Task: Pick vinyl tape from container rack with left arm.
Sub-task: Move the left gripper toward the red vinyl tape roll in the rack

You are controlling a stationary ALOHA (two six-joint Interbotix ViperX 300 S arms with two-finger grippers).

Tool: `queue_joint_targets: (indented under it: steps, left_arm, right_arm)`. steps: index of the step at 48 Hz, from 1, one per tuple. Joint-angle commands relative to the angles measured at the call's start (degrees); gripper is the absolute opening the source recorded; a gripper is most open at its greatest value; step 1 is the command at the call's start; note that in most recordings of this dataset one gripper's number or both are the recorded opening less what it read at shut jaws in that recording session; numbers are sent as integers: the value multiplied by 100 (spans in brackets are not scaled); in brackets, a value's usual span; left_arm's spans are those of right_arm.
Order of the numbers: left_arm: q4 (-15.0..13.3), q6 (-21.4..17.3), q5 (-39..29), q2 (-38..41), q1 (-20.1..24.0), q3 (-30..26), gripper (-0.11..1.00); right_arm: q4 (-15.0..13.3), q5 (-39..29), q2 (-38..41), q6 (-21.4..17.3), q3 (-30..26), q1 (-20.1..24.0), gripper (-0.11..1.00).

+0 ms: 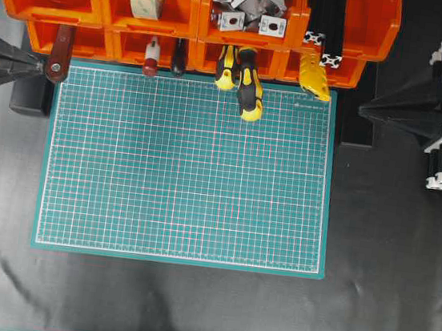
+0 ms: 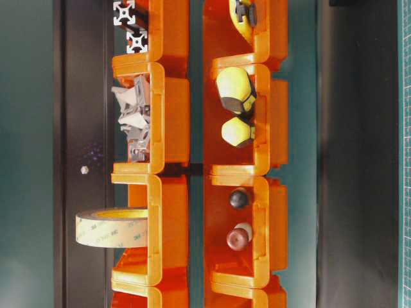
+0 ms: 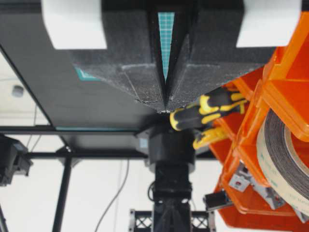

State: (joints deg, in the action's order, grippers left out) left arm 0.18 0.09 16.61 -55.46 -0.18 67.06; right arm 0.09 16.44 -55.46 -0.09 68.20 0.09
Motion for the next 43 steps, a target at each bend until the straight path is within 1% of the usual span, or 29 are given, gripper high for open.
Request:
queue_joint_targets:
  steps: [1,4,6,7,8,13,14,20,27,33,37,43]
  left_arm:
    - [308,176,-246,-53,44,-492,5]
    - [308,229,-729,-114,70,-809,3]
    - [308,229,-1187,-149,70,-1055,0]
    - [308,229,-1459,-167,70,-1187,0]
    - [308,237,-1907,-185,70,-1406,0]
    - [325,237,-3357,-132,70,-2162,0]
    - [334,229,-3753,-105,70,-2373,0]
    - [387,202,-5089,141,114,-3217,0]
    - [422,132,-6416,642,352,-4166,0]
    - [457,-62,-7330,1099,554,-4816,0]
    - [457,-299,-7831,1450,615,-5150,0]
    - [483,-835,-8578,1942,650,-5563,0]
  right_arm:
    - [18,97,44,-79,-185,-18,2]
    - [88,176,35,-105,-202,-9,4]
    - [132,237,35,-149,-202,-18,1]
    - [132,264,35,-176,-202,-18,0]
    - [132,290,35,-193,-202,-18,0]
    - [141,343,53,-316,-202,-18,0]
    - [141,343,62,-343,-202,-18,0]
    - [141,334,97,-422,-193,-18,0]
    - [141,334,97,-457,-193,-18,0]
    - [141,334,97,-457,-185,-18,0]
    - [141,325,97,-448,-185,-9,0]
    - [141,325,97,-448,-185,-18,0]
